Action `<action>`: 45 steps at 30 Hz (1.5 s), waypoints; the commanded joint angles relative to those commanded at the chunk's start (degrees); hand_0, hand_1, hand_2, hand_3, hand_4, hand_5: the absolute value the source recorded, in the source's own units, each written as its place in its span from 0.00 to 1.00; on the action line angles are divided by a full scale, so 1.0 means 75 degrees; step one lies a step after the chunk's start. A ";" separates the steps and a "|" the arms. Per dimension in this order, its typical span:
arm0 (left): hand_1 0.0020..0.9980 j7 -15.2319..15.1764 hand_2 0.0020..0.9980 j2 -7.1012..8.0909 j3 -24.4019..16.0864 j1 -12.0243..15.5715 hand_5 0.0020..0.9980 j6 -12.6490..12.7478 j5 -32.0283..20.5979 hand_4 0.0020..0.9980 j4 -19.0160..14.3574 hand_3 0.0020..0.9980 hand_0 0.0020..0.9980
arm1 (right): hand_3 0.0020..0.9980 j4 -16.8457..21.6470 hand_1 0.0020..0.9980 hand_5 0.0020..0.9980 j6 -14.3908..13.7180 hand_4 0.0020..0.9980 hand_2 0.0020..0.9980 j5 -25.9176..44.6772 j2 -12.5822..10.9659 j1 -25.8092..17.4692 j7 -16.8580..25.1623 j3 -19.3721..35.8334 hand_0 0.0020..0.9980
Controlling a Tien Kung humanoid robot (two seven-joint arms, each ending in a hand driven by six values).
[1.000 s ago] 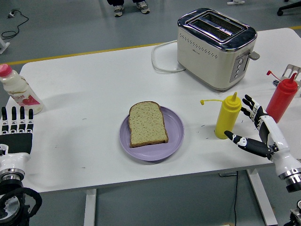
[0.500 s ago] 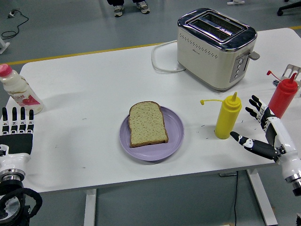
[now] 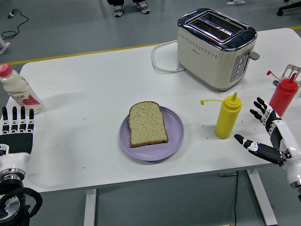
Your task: Pick up the cup,pour liquid into bread,place the cup on the desk
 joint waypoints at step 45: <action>0.87 -0.0001 0.94 0.0000 0.0009 -0.0022 1.00 -0.0005 -0.0003 0.72 -0.0022 0.86 0.86 | 1.00 0.0286 0.89 0.13 -0.0266 0.86 0.95 0.0038 0.0375 -0.1273 0.0225 0.0944 0.95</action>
